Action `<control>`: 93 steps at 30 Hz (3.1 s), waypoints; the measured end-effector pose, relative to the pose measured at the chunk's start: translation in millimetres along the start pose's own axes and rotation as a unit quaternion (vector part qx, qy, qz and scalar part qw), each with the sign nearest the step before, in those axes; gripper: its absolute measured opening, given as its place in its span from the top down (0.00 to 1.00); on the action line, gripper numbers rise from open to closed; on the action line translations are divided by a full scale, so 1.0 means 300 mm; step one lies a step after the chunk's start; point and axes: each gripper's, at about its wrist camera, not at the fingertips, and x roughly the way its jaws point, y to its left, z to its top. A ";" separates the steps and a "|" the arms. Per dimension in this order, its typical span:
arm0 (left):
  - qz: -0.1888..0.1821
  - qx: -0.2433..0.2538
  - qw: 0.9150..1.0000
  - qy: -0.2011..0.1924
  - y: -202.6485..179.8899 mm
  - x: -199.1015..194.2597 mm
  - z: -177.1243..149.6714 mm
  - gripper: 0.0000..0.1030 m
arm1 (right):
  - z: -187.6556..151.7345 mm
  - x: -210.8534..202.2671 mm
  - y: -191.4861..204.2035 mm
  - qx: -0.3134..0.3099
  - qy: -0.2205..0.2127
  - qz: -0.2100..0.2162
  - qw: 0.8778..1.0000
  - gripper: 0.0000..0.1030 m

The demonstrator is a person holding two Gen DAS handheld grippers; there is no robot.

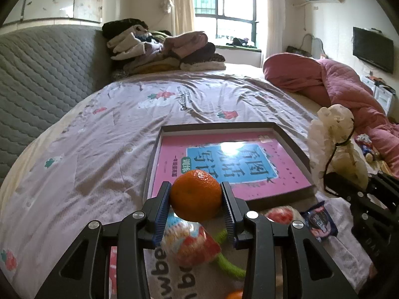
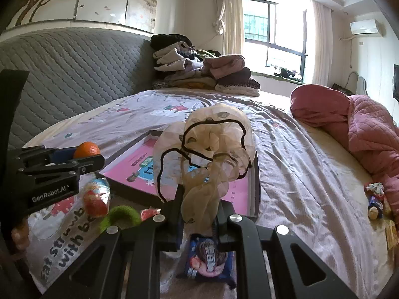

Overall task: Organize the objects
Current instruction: 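Lift and carry the orange with left gripper while right gripper carries the scrunchie to the tray, then lower the orange onto the book and open left gripper while right gripper releases the scrunchie, then withdraw both grippers from the tray back toward the wrapped eggs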

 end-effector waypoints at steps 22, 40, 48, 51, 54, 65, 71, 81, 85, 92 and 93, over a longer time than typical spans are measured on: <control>-0.005 -0.011 0.997 0.078 0.079 0.350 0.132 0.61 | 0.043 0.305 -0.102 0.004 0.088 -0.001 0.996 0.82; -0.037 -0.002 0.989 0.145 0.079 0.490 0.103 0.60 | -0.001 0.408 -0.157 0.059 0.158 0.043 0.985 0.78; -0.040 -0.001 0.988 0.152 0.074 0.490 0.095 0.54 | 0.003 0.397 -0.153 0.057 0.160 0.036 0.985 0.66; -0.050 -0.004 0.987 0.152 0.075 0.478 0.105 0.46 | 0.007 0.392 -0.147 0.053 0.158 0.030 0.986 0.65; -0.056 -0.007 0.988 0.145 0.075 0.459 0.115 0.43 | 0.016 0.378 -0.142 0.046 0.150 0.023 0.987 0.63; -0.049 -0.009 0.992 0.118 0.078 0.395 0.152 0.40 | 0.046 0.339 -0.136 0.036 0.123 0.014 0.992 0.53; -0.054 -0.013 0.994 0.099 0.083 0.343 0.180 0.31 | 0.076 0.310 -0.162 0.049 0.097 0.006 0.994 0.49; -0.055 -0.008 0.996 0.077 0.071 0.283 0.200 0.31 | 0.115 0.272 -0.205 0.065 0.072 -0.013 0.995 0.47; -0.053 -0.010 0.996 0.065 0.068 0.243 0.209 0.30 | 0.131 0.241 -0.195 0.062 0.061 -0.006 0.996 0.47; -0.041 0.002 0.999 0.034 0.047 0.156 0.214 0.28 | 0.162 0.168 -0.163 0.053 0.035 0.013 0.998 0.43; -0.041 0.004 0.999 0.031 0.044 0.144 0.212 0.28 | 0.164 0.159 -0.158 0.052 0.032 0.014 0.998 0.43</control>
